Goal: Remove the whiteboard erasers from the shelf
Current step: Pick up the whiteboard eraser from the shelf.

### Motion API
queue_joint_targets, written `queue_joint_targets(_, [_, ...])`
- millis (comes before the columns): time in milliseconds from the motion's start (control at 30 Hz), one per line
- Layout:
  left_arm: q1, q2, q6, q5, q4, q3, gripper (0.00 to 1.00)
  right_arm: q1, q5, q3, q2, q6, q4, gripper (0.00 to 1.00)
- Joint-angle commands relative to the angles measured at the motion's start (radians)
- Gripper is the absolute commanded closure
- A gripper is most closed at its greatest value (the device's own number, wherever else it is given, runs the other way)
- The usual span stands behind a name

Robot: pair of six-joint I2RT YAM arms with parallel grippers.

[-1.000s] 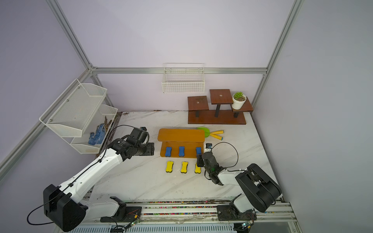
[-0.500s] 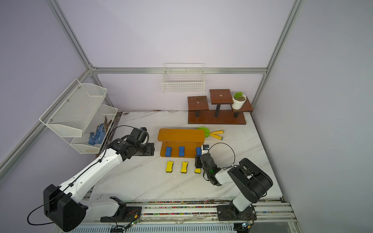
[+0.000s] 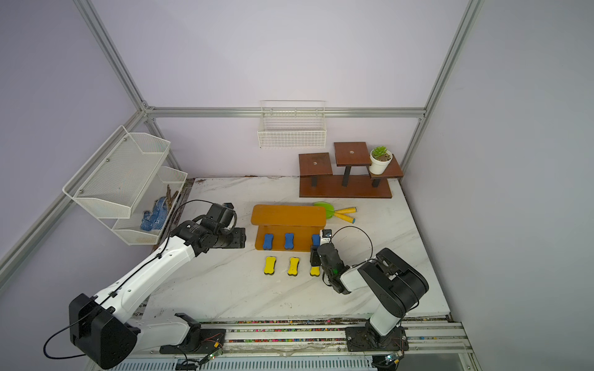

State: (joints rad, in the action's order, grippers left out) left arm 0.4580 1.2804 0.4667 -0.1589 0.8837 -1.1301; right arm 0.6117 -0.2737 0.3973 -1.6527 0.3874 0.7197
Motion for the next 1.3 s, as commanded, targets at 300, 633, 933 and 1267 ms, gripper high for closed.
queue_joint_targets(300, [-0.012, -0.014, -0.023, 0.012, -0.019, 0.006, 0.28, 0.004, -0.048, 0.051, -0.055, -0.012, 0.021, 0.52])
queue_joint_targets(633, [-0.021, -0.013, -0.025, 0.014, -0.017, 0.004, 0.28, 0.005, -0.062, 0.043, -0.05, -0.005, 0.005, 0.63])
queue_joint_targets(933, [-0.031, -0.016, -0.026, 0.016, -0.016, 0.002, 0.28, 0.005, -0.084, 0.024, 0.028, 0.003, -0.043, 0.66])
queue_joint_targets(1267, [-0.033, -0.02, -0.025, 0.019, -0.016, 0.002, 0.28, 0.01, -0.098, -0.013, 0.247, 0.07, -0.251, 0.67])
